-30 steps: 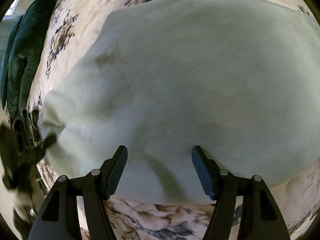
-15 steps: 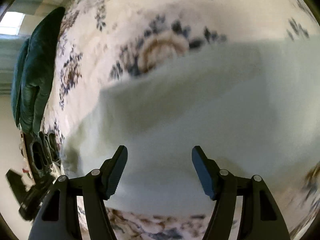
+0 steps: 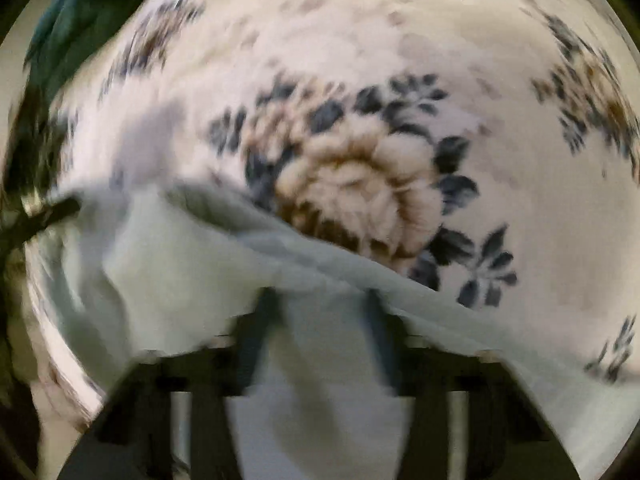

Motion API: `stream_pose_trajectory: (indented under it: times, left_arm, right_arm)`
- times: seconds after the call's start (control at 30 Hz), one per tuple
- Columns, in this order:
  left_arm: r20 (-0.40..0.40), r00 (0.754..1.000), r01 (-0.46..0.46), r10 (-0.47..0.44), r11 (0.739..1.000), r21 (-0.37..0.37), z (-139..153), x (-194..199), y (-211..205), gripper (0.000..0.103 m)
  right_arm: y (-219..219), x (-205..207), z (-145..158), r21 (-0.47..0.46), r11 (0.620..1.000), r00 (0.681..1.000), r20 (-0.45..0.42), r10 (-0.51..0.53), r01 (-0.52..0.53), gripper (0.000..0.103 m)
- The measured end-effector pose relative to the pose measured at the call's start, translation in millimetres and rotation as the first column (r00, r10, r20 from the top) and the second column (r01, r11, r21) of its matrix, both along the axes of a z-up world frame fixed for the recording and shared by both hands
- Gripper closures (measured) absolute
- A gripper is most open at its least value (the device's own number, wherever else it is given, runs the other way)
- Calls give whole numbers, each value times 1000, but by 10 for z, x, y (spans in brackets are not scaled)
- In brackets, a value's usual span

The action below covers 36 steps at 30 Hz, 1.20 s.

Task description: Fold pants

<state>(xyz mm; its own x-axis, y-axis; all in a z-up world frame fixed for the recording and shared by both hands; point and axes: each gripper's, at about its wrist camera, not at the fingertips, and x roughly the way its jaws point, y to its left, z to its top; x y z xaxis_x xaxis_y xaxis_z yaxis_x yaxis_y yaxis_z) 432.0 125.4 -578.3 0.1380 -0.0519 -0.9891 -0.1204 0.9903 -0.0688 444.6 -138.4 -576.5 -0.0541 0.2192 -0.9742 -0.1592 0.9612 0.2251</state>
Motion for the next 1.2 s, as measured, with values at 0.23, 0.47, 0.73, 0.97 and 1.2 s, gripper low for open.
stream_pose_trajectory:
  times: [0.23,0.47,0.73,0.97,1.2]
  left_arm:
    - [23,1000,19,-20,1000,20,-110,-206,112,38]
    - [6,1000,-5,4,1000,28,-110,-170,127,38]
    - [166,983,76,-74,997,-9,593,-81,-566,37]
    - [87,989,127,-120,988,-85,261,204,-1174,38]
    - [-16,1000,7,-10,980,-198,128,54,-1033,38]
  right_arm:
    - [-143,-126,163,151,988,997,-59,42,-33,80]
    - [-157,497,52,210,978,998,-62,7,6,79]
    - [251,474,-148,120,956,952,-117,282,-268,102]
    - [52,257,169,-72,992,990,89,109,-103,102]
    - [-242,460,25,196,980,996,-81,47,-31,75]
